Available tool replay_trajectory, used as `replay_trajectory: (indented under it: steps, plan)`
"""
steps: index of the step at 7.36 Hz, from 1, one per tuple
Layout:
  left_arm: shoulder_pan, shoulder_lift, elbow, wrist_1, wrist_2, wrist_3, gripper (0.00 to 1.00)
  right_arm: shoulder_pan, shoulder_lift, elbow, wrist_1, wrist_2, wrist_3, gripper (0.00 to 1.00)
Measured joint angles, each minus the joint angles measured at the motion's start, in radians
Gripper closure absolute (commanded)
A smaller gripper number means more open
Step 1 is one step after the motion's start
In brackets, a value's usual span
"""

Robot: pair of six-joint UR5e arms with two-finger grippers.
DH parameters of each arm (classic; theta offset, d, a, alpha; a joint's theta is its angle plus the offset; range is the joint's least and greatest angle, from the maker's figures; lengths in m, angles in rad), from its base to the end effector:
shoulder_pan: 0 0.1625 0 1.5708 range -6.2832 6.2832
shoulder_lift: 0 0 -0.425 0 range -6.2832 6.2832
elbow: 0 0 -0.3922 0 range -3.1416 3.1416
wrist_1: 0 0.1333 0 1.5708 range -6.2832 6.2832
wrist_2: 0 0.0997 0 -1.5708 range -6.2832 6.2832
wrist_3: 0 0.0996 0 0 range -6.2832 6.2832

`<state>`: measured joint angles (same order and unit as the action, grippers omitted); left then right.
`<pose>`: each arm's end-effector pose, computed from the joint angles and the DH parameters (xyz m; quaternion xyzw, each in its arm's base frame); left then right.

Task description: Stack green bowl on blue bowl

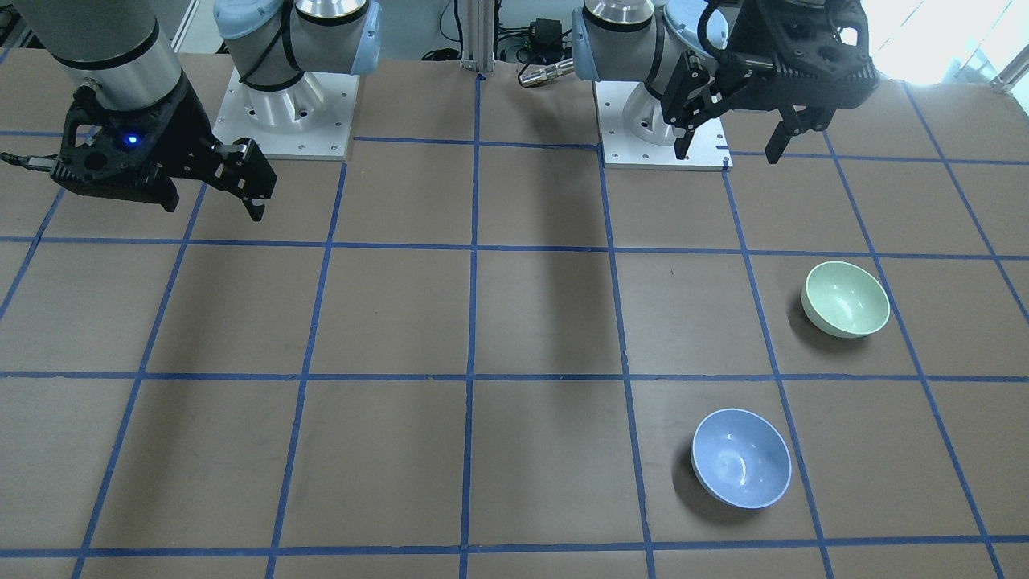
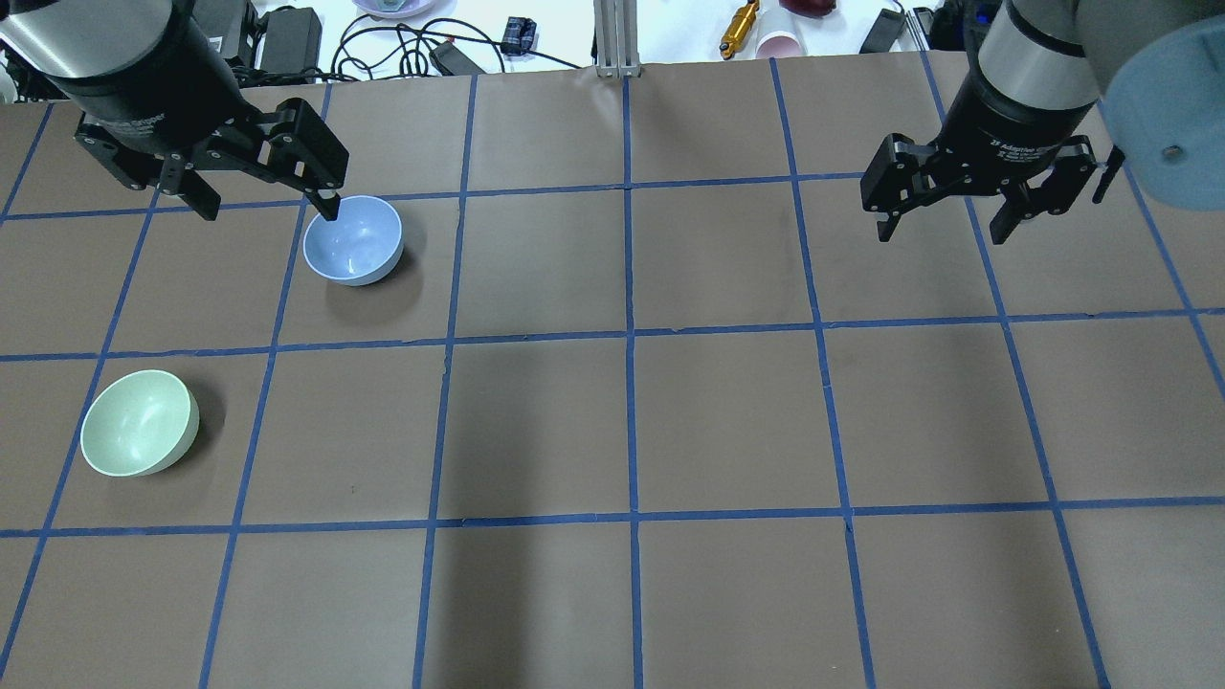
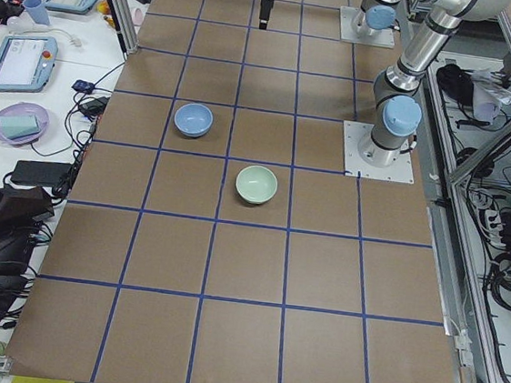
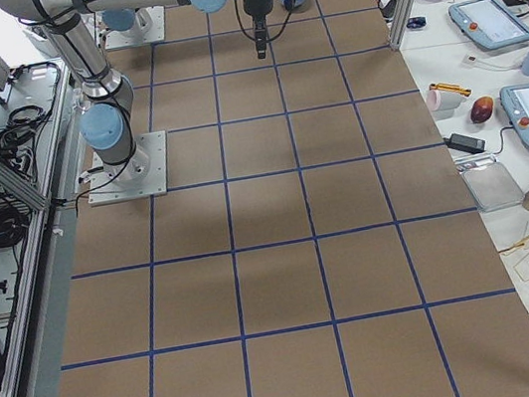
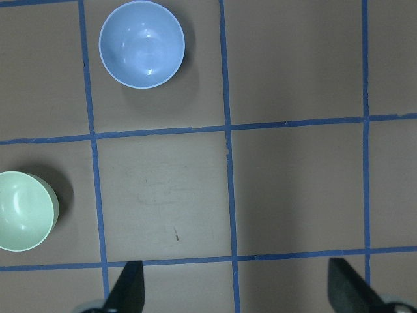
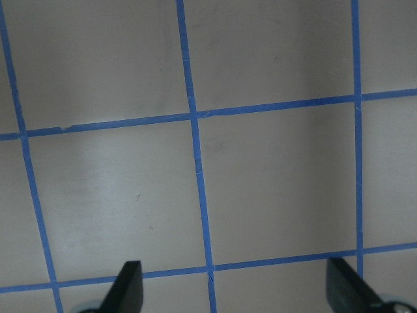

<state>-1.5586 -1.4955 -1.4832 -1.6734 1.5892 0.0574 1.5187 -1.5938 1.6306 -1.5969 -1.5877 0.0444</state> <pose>-0.1258 -0.4621 0.5565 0.0223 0.9993 -0.0298 0.0102 0.1064 -0.4870 0.4723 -0.0482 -0.9988 -0.0054 0.0084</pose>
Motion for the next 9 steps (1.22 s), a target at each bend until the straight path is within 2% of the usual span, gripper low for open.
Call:
replay_trajectory:
  steps: [9]
  plan:
    - [0.019, -0.003, -0.008, -0.007, -0.001, -0.005, 0.00, 0.000, 0.000, 0.000, 0.000, 0.000, 0.000, 0.00]
